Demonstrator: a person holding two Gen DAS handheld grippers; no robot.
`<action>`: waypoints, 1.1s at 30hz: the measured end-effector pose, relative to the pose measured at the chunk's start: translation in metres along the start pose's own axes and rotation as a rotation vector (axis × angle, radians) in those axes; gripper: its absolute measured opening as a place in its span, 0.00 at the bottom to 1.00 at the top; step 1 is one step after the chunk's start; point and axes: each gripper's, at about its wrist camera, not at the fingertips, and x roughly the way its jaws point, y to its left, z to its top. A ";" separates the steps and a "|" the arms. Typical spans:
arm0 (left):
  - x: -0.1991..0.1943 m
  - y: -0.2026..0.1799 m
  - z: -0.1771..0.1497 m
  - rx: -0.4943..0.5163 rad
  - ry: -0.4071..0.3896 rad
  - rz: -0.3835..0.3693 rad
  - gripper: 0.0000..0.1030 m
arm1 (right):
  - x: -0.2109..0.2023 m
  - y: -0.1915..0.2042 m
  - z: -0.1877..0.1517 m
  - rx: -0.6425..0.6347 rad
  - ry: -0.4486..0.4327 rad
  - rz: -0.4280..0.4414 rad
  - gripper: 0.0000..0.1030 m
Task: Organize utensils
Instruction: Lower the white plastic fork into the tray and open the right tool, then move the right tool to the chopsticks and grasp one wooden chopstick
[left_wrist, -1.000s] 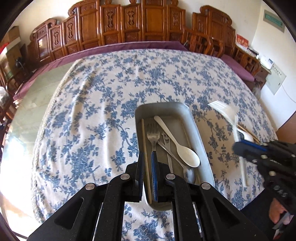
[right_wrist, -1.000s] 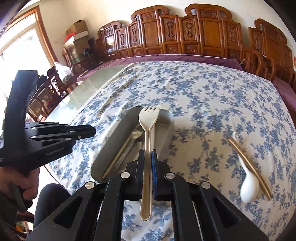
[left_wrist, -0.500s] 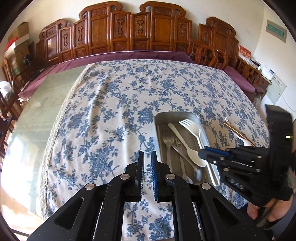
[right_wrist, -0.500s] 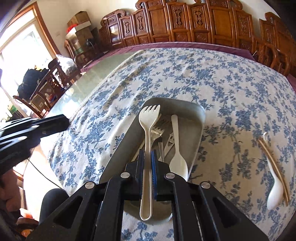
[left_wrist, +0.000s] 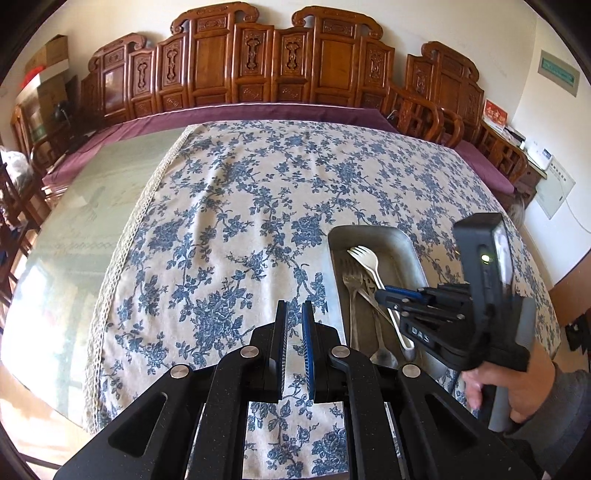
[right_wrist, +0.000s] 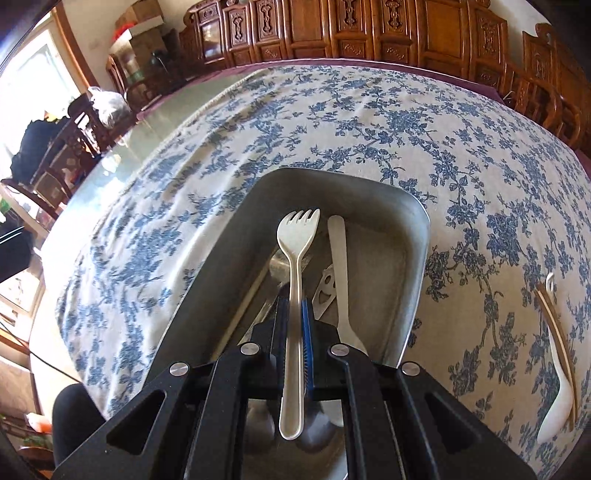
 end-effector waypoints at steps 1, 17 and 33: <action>0.000 0.000 -0.001 0.000 0.001 0.000 0.06 | 0.003 0.000 0.001 -0.002 0.004 -0.005 0.09; -0.002 -0.006 0.000 0.007 0.001 0.004 0.06 | -0.007 0.001 0.000 -0.035 -0.018 -0.011 0.10; -0.010 -0.050 0.007 0.045 -0.019 -0.031 0.22 | -0.114 -0.024 -0.042 -0.070 -0.181 -0.014 0.10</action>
